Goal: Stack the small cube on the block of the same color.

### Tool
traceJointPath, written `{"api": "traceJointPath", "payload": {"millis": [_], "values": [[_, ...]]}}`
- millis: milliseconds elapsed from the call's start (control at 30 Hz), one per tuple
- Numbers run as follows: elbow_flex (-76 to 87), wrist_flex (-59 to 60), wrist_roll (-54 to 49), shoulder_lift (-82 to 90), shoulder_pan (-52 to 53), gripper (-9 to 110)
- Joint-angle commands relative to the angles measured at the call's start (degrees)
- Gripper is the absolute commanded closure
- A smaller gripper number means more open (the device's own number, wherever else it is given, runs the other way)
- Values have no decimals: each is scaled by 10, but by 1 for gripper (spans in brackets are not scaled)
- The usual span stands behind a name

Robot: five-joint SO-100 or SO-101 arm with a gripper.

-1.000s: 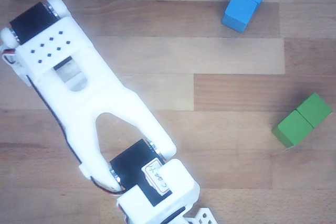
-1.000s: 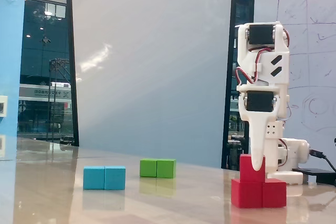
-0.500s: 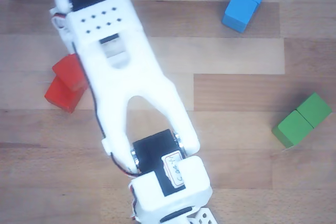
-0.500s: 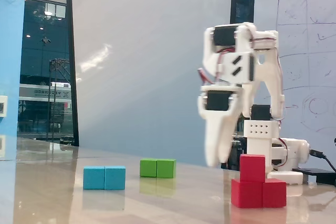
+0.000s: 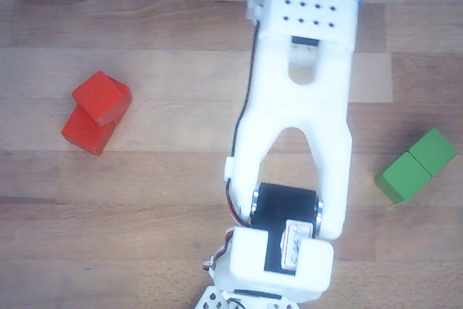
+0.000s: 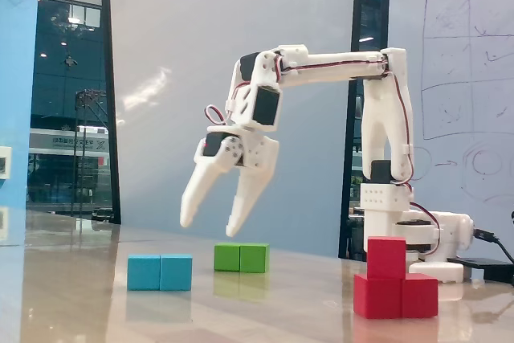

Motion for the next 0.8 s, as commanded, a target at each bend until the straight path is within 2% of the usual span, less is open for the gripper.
{"api": "traceJointPath", "payload": {"millis": [0, 467, 767], "values": [[53, -46, -4, 110, 18, 77], [322, -186, 4, 335, 23, 78], [410, -186, -2, 442, -5, 95]]}}
